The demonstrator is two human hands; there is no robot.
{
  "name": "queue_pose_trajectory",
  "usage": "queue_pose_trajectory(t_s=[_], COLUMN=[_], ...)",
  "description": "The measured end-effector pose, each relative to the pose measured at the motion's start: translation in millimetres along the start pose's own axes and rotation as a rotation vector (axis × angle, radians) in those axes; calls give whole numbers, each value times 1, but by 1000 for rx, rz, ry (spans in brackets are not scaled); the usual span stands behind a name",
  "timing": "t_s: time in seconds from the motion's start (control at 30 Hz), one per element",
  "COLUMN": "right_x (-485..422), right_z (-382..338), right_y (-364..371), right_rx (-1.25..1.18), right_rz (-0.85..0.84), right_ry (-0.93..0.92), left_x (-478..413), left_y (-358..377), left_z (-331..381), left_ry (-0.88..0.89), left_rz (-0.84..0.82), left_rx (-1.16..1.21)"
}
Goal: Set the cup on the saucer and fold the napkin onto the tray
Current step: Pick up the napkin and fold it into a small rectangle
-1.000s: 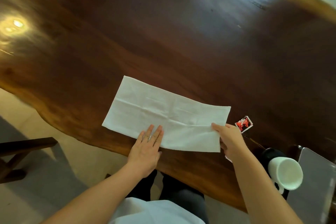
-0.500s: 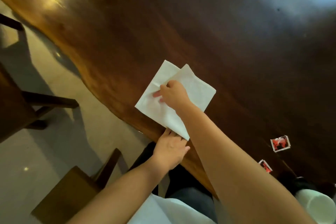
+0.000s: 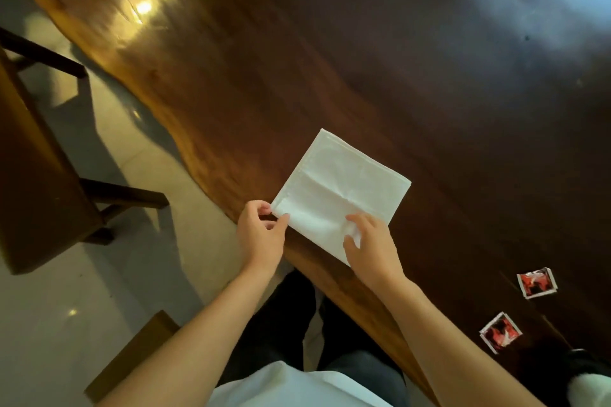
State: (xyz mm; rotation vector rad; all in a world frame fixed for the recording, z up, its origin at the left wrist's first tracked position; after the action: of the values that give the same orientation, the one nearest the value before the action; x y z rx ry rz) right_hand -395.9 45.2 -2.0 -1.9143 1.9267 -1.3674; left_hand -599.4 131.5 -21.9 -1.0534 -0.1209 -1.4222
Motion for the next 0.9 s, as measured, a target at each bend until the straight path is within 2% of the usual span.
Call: queue_pose_trajectory(t_s=[0.1,0.17,0.27,0.4,0.57,0.8,0.9], right_x=[11,18,26,33,36,35,35], right_z=[1,3,4,8,23,33,33], right_y=[14,19,22,17,8,10,11], right_rx=[93,94,80,100,113,146,154], right_rz=[-44,-41,-20,16,19,-128,-162], right_ry=[-40,-32,-18,-10,23,47,51], left_x=[-12,-14,-12,-3,-6,-26,-32], left_y=[6,7,10,8,-6,-4,1], left_z=[1,3,10,30,41,31,32], left_ry=[-105,-112,-71,66,238,179,180], left_rz=[-21,-22,-20,-12,121,86,40], left_rx=[12,0,-104,-221,-252,-324,-426])
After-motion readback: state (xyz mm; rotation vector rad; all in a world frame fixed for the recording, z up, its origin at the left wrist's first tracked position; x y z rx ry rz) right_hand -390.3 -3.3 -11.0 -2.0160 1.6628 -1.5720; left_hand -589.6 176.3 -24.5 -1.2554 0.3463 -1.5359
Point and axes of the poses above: each hand's wrist, its own x-axis away from the middle knuckle, its own y-axis out of the palm, z = x × y, the point moved 7 cm from there along -x, towards the middle knuckle, and after that the axes turned 10 degrees about -y, right-handed, at the moved point
